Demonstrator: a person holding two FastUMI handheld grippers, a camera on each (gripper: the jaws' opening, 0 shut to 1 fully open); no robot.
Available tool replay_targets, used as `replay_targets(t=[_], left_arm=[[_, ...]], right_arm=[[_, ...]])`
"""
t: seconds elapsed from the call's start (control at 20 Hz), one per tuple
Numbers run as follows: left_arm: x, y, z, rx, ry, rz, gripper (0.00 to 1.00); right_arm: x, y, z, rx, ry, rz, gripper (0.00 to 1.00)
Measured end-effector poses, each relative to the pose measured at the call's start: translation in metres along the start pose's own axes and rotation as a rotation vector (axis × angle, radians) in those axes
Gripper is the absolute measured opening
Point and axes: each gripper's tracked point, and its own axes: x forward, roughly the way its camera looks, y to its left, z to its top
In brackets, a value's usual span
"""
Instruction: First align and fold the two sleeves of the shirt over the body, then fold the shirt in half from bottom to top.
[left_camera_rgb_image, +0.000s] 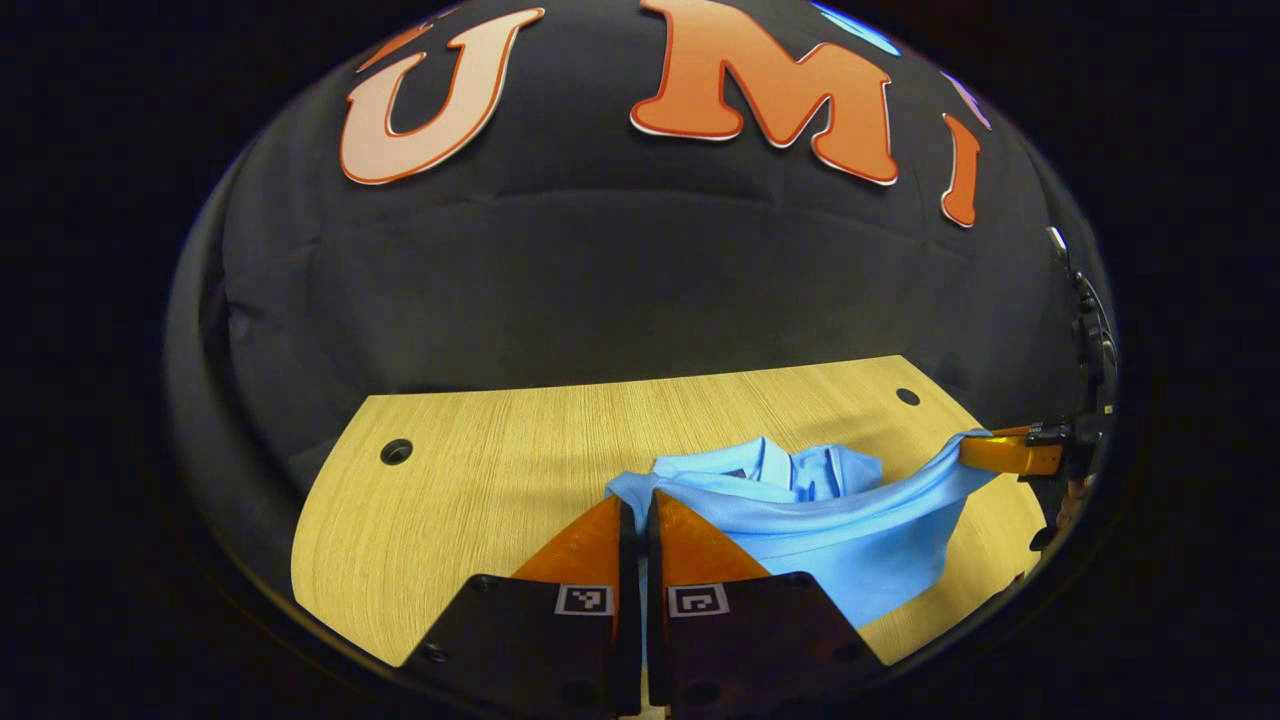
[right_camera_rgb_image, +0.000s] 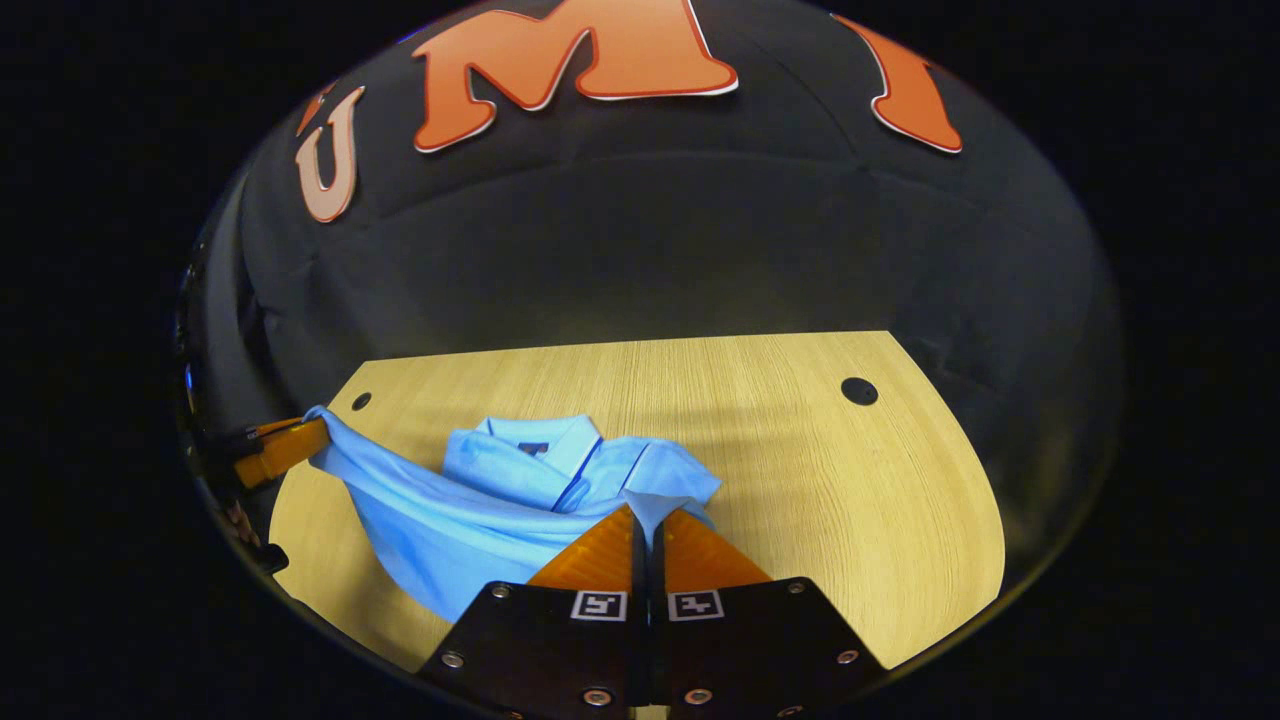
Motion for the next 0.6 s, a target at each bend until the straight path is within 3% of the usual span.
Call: replay_targets(t=[0.4, 0.6], left_arm=[[0.085, 0.023, -0.012, 0.024, 0.065, 0.02, 0.06], [0.102, 0.026, -0.031, 0.033, 0.132, 0.021, 0.06]], right_arm=[[0.098, -0.002, 0.018, 0.018, 0.072, -0.002, 0.01], [0.116, -0.011, 0.008, 0.067, 0.134, -0.028, 0.03]])
